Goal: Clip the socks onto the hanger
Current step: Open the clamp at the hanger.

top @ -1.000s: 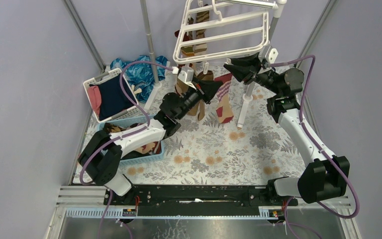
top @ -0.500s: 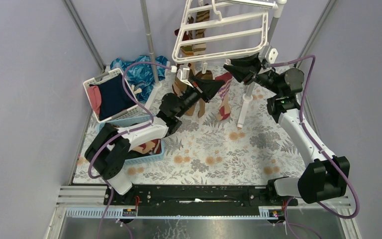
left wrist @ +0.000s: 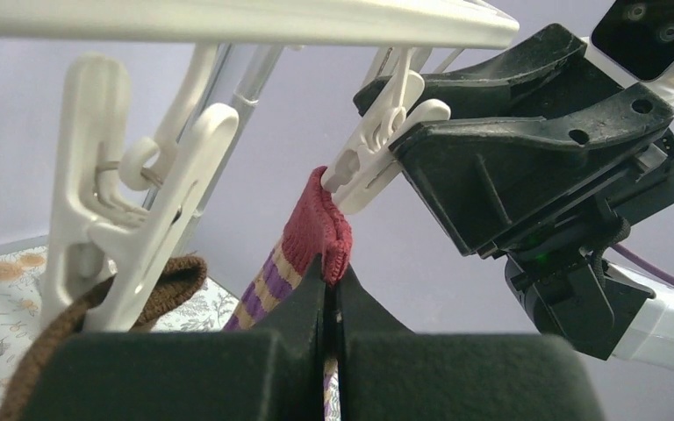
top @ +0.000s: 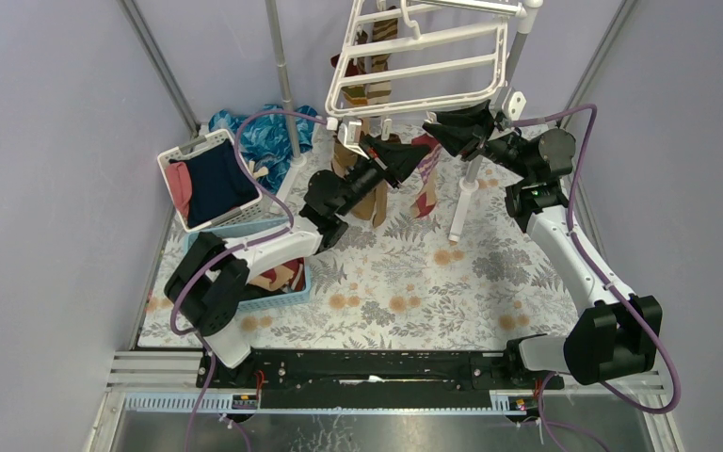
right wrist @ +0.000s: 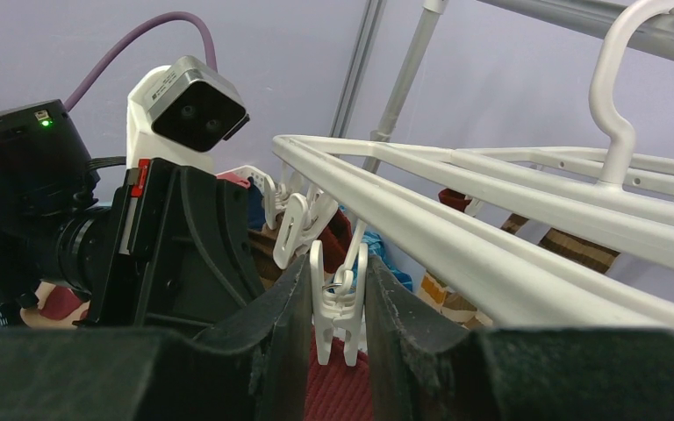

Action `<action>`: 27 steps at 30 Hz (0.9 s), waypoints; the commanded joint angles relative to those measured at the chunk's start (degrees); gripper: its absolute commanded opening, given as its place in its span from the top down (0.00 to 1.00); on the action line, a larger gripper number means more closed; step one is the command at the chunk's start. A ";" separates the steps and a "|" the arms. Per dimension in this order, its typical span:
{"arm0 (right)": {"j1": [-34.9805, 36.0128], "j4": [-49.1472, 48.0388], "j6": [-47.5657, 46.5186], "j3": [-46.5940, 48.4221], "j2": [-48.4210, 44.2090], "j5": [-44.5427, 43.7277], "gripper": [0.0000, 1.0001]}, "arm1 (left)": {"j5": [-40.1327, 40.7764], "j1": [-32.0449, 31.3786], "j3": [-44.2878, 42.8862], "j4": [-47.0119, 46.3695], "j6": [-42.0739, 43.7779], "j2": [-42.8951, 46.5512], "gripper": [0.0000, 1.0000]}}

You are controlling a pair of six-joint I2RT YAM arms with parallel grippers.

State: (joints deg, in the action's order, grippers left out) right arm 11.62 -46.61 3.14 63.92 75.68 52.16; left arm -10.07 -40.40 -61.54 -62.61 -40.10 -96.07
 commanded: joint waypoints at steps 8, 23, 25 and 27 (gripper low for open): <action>0.60 -2.09 1.23 1.38 -1.81 1.62 0.92 | -1.31 0.76 -2.27 -0.85 1.45 -1.40 1.00; 0.60 -2.87 2.22 0.99 -2.36 2.94 0.92 | -11.22 2.17 -3.71 6.51 17.62 -0.23 0.95; 0.60 -2.87 2.19 0.94 -2.42 2.95 0.92 | -9.95 2.17 -3.17 6.48 20.23 0.16 0.95; 0.57 -2.87 2.14 0.86 -2.51 2.88 0.92 | -6.60 2.13 -1.49 4.22 21.49 0.61 0.98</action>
State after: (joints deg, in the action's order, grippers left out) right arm 11.62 -47.05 4.16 63.92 75.37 53.28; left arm -19.07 -38.54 -63.86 -56.95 -26.44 -96.90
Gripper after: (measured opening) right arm 0.316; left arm 0.049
